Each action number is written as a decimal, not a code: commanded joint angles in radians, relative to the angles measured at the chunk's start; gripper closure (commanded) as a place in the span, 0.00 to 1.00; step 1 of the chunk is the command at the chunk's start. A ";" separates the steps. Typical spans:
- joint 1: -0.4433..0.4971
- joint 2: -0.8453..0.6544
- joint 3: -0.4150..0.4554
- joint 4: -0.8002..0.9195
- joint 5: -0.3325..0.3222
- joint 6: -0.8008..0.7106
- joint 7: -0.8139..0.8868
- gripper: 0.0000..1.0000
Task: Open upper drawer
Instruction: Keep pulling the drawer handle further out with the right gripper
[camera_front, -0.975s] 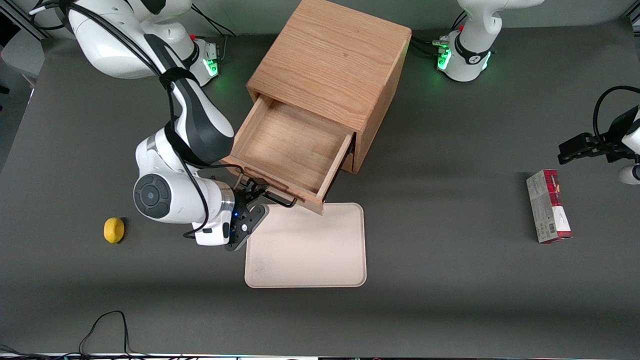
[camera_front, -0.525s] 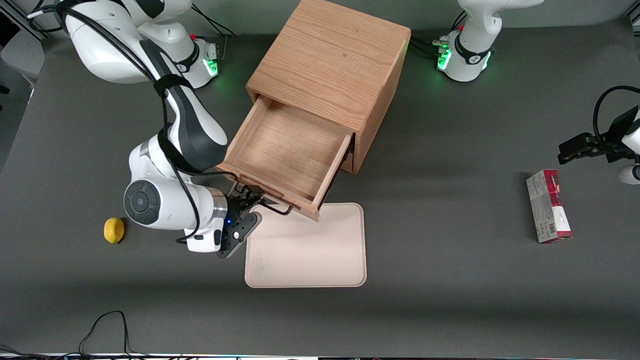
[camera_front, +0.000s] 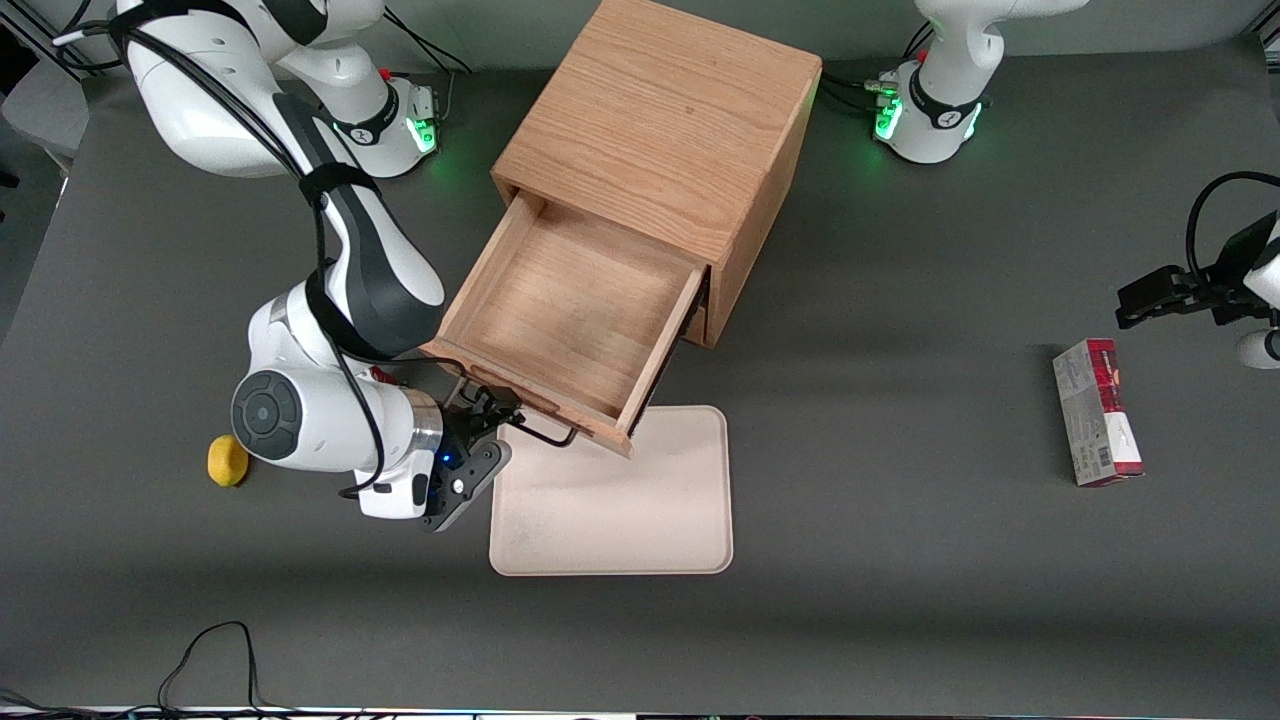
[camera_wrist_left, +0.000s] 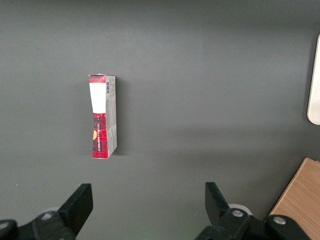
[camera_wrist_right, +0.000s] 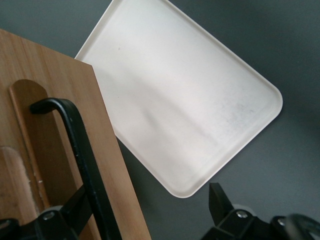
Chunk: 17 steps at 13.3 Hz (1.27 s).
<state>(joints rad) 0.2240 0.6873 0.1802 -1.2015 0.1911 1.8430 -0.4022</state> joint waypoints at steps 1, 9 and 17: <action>-0.018 0.024 0.002 0.040 0.002 0.002 -0.006 0.00; -0.038 0.024 0.002 0.063 0.004 0.021 -0.006 0.00; -0.048 0.021 0.002 0.082 0.007 -0.028 -0.009 0.00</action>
<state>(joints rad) 0.2007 0.6909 0.1794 -1.1882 0.1924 1.8352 -0.4022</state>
